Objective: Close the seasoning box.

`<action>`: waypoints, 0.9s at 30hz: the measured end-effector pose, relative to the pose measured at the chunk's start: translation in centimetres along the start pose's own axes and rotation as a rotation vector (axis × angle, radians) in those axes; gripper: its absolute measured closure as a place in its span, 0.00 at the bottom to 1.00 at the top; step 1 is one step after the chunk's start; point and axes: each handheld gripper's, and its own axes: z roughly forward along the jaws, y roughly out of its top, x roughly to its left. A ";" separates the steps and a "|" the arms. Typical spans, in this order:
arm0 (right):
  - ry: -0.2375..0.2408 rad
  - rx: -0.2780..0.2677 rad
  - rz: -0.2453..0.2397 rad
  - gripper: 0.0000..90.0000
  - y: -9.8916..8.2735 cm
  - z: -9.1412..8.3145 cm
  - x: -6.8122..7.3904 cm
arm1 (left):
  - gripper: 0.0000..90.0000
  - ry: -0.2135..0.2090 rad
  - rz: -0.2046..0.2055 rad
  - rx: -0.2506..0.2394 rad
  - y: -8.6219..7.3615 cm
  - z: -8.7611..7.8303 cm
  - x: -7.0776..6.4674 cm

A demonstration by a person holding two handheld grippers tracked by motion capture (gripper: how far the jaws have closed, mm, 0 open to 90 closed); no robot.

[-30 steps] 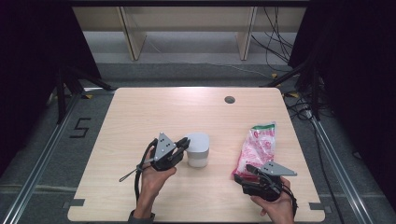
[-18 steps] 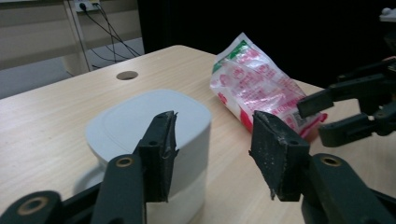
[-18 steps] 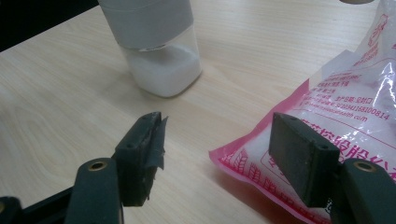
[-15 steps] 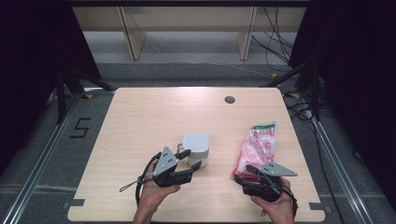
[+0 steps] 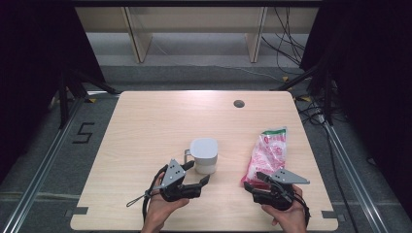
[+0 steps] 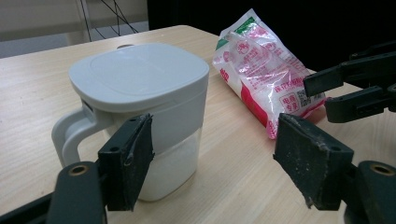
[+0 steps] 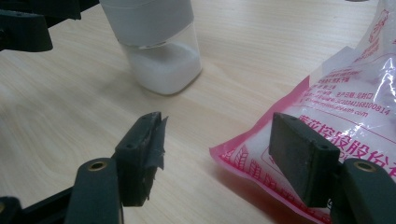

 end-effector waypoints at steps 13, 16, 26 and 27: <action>0.007 0.001 -0.007 0.40 -0.2 -0.3 0.1 | 0.27 0.044 0.022 0.033 -1.4 -0.2 -1.1; 0.005 0.002 0.014 0.40 -0.4 -0.4 0.1 | 0.27 0.054 0.043 0.045 -1.6 -0.3 -1.5; 0.025 0.036 0.011 0.39 -0.9 -0.9 0.2 | 0.26 0.031 0.045 0.039 -2.2 -0.2 -2.6; 0.041 0.023 0.011 0.39 -1.0 -0.8 0.2 | 0.26 0.035 0.052 0.048 -2.2 -0.3 -2.8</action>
